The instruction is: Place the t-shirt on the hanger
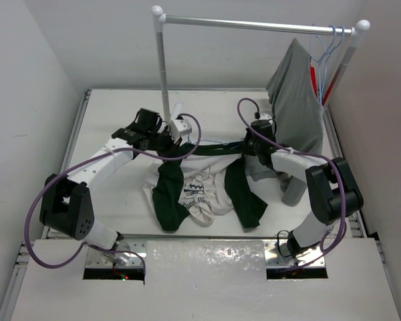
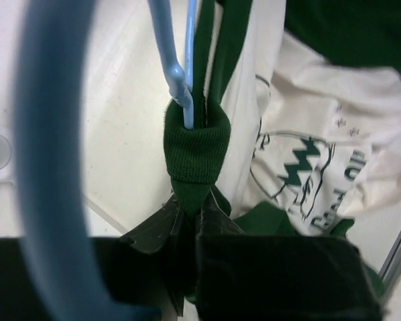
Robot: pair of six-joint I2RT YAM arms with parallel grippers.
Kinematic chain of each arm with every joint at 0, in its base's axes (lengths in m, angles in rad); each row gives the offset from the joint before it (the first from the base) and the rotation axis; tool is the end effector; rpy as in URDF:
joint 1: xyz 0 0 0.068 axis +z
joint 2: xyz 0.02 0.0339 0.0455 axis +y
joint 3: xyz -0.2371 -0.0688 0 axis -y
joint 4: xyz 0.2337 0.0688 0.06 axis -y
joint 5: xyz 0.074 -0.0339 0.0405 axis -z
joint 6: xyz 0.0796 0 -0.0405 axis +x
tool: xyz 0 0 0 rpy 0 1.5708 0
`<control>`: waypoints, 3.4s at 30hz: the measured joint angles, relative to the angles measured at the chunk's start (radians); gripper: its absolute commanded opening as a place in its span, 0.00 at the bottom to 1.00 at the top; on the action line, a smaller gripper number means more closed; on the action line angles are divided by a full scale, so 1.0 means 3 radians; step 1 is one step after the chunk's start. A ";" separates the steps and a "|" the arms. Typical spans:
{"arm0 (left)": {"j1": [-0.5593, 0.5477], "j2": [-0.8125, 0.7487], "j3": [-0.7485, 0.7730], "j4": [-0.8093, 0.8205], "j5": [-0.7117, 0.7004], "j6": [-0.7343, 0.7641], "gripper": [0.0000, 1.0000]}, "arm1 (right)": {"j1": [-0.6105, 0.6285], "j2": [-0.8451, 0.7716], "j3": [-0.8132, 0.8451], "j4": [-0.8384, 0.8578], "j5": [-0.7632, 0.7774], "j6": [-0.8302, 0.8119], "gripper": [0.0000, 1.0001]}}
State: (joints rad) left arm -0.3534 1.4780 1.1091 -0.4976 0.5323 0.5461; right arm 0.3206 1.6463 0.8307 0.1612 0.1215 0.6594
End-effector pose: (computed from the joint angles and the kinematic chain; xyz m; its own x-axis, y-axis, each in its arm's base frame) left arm 0.2956 -0.1521 0.2126 -0.2960 0.5862 -0.7542 0.8896 0.4567 0.0058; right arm 0.3477 0.1053 0.1277 -0.5923 0.4441 -0.6723 0.1788 0.8860 0.4278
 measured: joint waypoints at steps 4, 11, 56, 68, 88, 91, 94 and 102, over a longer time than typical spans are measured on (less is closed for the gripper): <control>0.0000 -0.0004 0.0000 -0.0226 0.0003 0.0392 0.00 | 0.0023 -0.0006 0.0094 -0.0200 0.0053 -0.0104 0.00; -0.0027 -0.0019 0.0000 -0.0413 -0.0053 0.0732 0.00 | -0.0075 -0.0182 -0.0072 -0.0149 -0.0135 -0.0142 0.00; -0.0005 -0.0020 0.0229 -0.0779 0.0919 0.1218 0.00 | 0.0690 -0.0866 -0.0011 -0.0654 -0.2332 -0.2818 0.00; 0.0679 -0.0064 0.0231 -0.0974 0.0974 0.1492 0.96 | 0.0638 -0.1855 -0.0238 -0.1035 -0.1479 -0.2681 0.00; 0.0195 -0.0216 -0.0891 0.0337 0.0473 -0.0051 0.99 | 0.0635 -0.2204 0.0612 -0.1653 -0.0738 -0.2241 0.00; 0.0080 -0.0172 -0.0936 0.0833 0.0374 -0.0365 0.91 | 0.0635 -0.2205 0.0612 -0.1662 -0.0711 -0.2162 0.00; 0.0028 0.0045 -0.0923 0.1296 0.0328 -0.0613 0.83 | 0.0635 -0.2232 0.0612 -0.1663 -0.0698 -0.2099 0.00; -0.0205 0.0870 -0.0640 0.1690 0.0088 -0.1057 0.28 | 0.0635 -0.2319 0.0610 -0.1670 -0.0664 -0.2045 0.00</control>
State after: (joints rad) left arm -0.4149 1.7390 0.9173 0.0093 0.5587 0.2291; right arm 0.5110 0.9504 1.0138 -0.3397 -0.0776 0.0460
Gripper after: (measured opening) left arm 0.525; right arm 0.009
